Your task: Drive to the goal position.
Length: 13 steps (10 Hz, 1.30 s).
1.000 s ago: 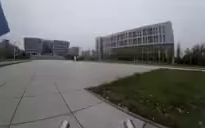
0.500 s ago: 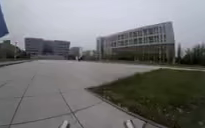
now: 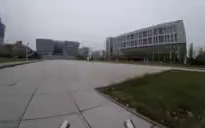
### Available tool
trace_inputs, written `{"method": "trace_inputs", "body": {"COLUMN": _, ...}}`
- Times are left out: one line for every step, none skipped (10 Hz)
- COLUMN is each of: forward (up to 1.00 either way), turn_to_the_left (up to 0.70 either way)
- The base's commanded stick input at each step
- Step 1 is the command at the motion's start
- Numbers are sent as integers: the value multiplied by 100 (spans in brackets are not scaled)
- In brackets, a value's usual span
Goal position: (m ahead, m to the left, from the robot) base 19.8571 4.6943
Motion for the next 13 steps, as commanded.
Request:
{"method": "trace_inputs", "body": {"forward": 70, "turn_to_the_left": 0}}
{"method": "trace_inputs", "body": {"forward": 70, "turn_to_the_left": 0}}
{"method": "trace_inputs", "body": {"forward": 70, "turn_to_the_left": 0}}
{"method": "trace_inputs", "body": {"forward": 70, "turn_to_the_left": 0}}
{"method": "trace_inputs", "body": {"forward": 70, "turn_to_the_left": 0}}
{"method": "trace_inputs", "body": {"forward": 70, "turn_to_the_left": 0}}
{"method": "trace_inputs", "body": {"forward": 70, "turn_to_the_left": 0}}
{"method": "trace_inputs", "body": {"forward": 70, "turn_to_the_left": 0}}
{"method": "trace_inputs", "body": {"forward": 70, "turn_to_the_left": 0}}
{"method": "trace_inputs", "body": {"forward": 70, "turn_to_the_left": 0}}
{"method": "trace_inputs", "body": {"forward": 70, "turn_to_the_left": 0}}
{"method": "trace_inputs", "body": {"forward": 70, "turn_to_the_left": 0}}
{"method": "trace_inputs", "body": {"forward": 70, "turn_to_the_left": 0}}
